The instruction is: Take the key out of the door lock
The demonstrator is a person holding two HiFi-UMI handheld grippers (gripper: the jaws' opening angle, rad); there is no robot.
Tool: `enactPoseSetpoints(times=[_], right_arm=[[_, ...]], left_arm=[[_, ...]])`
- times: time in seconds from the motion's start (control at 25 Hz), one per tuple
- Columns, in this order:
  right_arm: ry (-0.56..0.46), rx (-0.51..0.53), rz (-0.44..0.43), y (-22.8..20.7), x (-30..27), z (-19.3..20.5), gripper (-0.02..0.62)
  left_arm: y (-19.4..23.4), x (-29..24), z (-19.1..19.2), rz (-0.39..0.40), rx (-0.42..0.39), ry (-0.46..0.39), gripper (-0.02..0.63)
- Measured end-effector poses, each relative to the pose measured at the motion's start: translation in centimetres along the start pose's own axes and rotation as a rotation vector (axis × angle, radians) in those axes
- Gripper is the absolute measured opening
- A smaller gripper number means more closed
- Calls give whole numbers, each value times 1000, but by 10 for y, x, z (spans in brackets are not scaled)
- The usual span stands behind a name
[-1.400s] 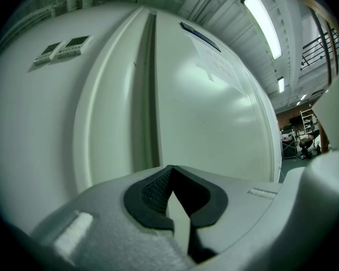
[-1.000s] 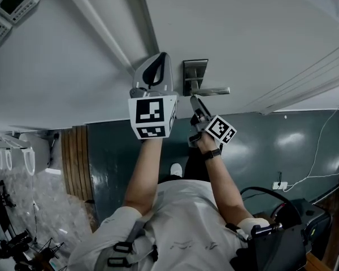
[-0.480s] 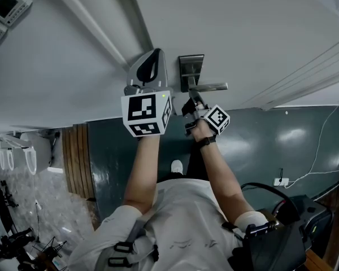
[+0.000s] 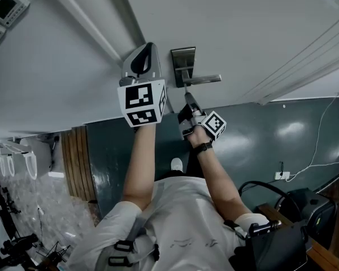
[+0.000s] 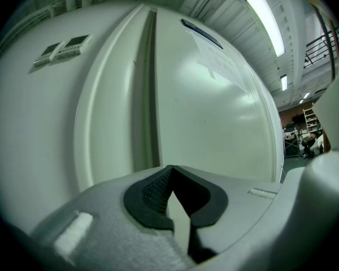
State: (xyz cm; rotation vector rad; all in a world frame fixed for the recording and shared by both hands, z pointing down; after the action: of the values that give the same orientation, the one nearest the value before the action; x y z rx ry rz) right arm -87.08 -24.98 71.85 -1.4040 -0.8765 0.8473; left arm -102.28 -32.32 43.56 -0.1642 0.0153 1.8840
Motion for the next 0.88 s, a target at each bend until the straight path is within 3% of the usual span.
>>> enactPoseSetpoints(times=[0.08,0.32,0.48,0.68,0.88], right_arm=[[4,1,34,-10,29,13,29],[24,275,84,17,79,4,29],[-25,483,-2,82,100,-4,29],[-72,850,8,169,135,12,29],[-87,1109,-66,250,159,29,29]], left_arm=[[1,5,0,-3,-6,-5,0],[5,11,6,53,32,-51,0],[2,44,8,82,42,-65,0],[-25,98,16,155,52,-66,0],[-62,143,7,198,53,-106,2]])
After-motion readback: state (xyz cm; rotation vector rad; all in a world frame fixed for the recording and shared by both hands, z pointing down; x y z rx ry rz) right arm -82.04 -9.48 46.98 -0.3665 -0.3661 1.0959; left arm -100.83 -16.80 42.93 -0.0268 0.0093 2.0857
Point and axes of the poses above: the fingertips, and each gripper's own axes: x backward along the fingers, y to its left, z out of its underside, the point moved 6 cm from there along x, backward along the fingers, and after that the axes turned 3 degrees about y, right-handed, at the moved point
